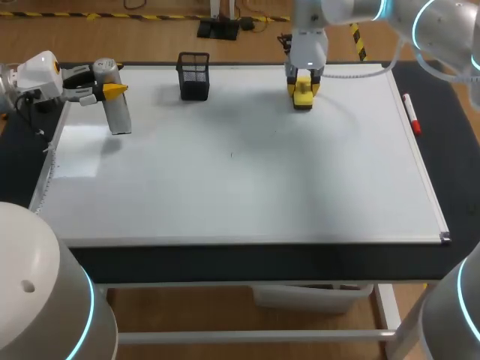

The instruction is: Pick up the inspection probe, press it on each red-marked spot on the whiteboard one by one, put down the probe, pick up the eraser, and wipe off all the red marks.

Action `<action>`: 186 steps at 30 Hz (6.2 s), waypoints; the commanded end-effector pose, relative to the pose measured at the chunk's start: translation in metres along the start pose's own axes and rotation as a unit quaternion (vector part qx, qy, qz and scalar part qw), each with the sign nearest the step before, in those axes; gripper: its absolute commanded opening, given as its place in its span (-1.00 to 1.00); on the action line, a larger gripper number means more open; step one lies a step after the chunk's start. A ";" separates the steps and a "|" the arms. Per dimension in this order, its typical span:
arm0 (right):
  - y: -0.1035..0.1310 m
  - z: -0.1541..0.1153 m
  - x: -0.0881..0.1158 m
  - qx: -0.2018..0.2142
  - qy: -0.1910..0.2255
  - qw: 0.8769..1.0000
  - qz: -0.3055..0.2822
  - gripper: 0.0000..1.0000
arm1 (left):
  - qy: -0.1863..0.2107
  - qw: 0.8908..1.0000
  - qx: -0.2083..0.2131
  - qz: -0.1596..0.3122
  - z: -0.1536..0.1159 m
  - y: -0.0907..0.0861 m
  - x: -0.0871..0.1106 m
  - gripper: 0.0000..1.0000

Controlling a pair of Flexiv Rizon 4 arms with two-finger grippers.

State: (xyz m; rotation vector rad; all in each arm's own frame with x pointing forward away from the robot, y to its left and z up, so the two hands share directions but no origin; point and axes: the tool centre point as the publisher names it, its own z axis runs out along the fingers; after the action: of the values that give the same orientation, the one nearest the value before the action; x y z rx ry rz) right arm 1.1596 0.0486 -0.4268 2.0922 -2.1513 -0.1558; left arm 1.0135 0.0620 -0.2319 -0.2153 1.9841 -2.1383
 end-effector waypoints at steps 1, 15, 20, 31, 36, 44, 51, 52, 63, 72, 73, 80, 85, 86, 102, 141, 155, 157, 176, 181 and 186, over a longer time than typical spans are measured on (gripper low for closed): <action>-0.004 0.000 -0.001 -0.011 -0.001 1.000 0.002 -0.28 | 0.000 1.000 0.001 0.001 0.000 0.000 0.000 -1.00; 0.007 -0.008 0.014 0.007 -0.019 0.998 0.055 1.00 | 0.000 1.000 0.001 0.001 0.000 0.000 0.000 -1.00; 0.011 -0.011 0.025 0.010 -0.062 0.991 0.116 1.00 | 0.000 1.000 0.001 0.001 0.000 0.000 0.000 -1.00; 0.017 -0.035 0.055 0.011 -0.164 0.941 0.297 1.00 | 0.000 1.000 0.001 0.001 0.000 0.000 0.000 -1.00; 0.016 -0.048 0.066 -0.009 -0.171 0.917 0.360 1.00 | 0.000 1.000 0.001 0.001 0.000 0.000 0.000 -1.00; 0.018 -0.073 0.082 -0.022 -0.198 0.872 0.447 1.00 | 0.000 1.000 0.001 0.001 0.000 0.000 0.000 -1.00; 0.025 -0.097 0.090 -0.017 -0.231 0.836 0.498 1.00 | 0.000 1.000 0.001 0.001 0.000 0.000 0.000 -1.00; 0.026 -0.100 0.091 -0.017 -0.232 0.832 0.504 1.00 | 0.000 1.000 0.001 0.001 0.000 0.000 0.000 -1.00; 0.032 -0.121 0.109 -0.015 -0.260 0.800 0.540 1.00 | 0.000 1.000 0.001 0.001 0.000 0.000 0.000 -1.00; 0.035 -0.139 0.119 -0.017 -0.268 0.784 0.560 1.00 | 0.000 1.000 0.001 0.001 0.000 0.000 0.000 -1.00; 0.035 -0.139 0.119 -0.017 -0.268 0.784 0.560 1.00 | 0.000 1.000 0.001 0.001 0.000 0.000 0.000 -1.00; 0.035 -0.139 0.119 -0.017 -0.268 0.784 0.560 1.00 | 0.000 1.000 0.001 0.001 0.000 0.000 0.000 -1.00; 0.035 -0.139 0.119 -0.017 -0.268 0.784 0.560 1.00 | 0.000 1.000 0.001 0.001 0.000 0.000 0.000 -1.00; 0.035 -0.139 0.119 -0.017 -0.268 0.784 0.560 1.00 | 0.003 1.000 0.000 0.003 0.001 -0.004 0.000 -1.00; 0.035 -0.139 0.119 -0.017 -0.268 0.784 0.560 1.00 | 0.107 0.992 0.023 0.057 0.054 -0.076 -0.021 -1.00; 0.035 -0.139 0.119 -0.017 -0.268 0.784 0.560 1.00 | 0.191 0.979 0.066 0.020 0.194 -0.075 -0.096 -1.00; 0.035 -0.139 0.119 -0.017 -0.268 0.784 0.560 1.00 | 0.184 0.981 0.063 0.002 0.204 -0.053 -0.110 -1.00; 0.035 -0.139 0.119 -0.017 -0.268 0.784 0.560 1.00 | 0.181 0.982 0.060 -0.004 0.207 -0.044 -0.125 -1.00; 0.035 -0.139 0.119 -0.017 -0.268 0.784 0.560 1.00 | 0.179 0.982 0.061 -0.011 0.209 -0.026 -0.138 -1.00; 0.035 -0.139 0.119 -0.017 -0.268 0.784 0.560 1.00 | 0.181 0.982 0.061 -0.013 0.212 -0.020 -0.139 -1.00; 0.035 -0.139 0.119 -0.017 -0.268 0.784 0.560 1.00 | 0.181 0.981 0.059 -0.017 0.213 -0.011 -0.141 -1.00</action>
State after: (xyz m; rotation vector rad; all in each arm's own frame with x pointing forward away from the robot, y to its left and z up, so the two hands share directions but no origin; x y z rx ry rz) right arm 1.1461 -0.0658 -0.2819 0.4302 -3.2402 -0.6802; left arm 1.1931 -0.1062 -0.1922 0.0019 1.9921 -2.3709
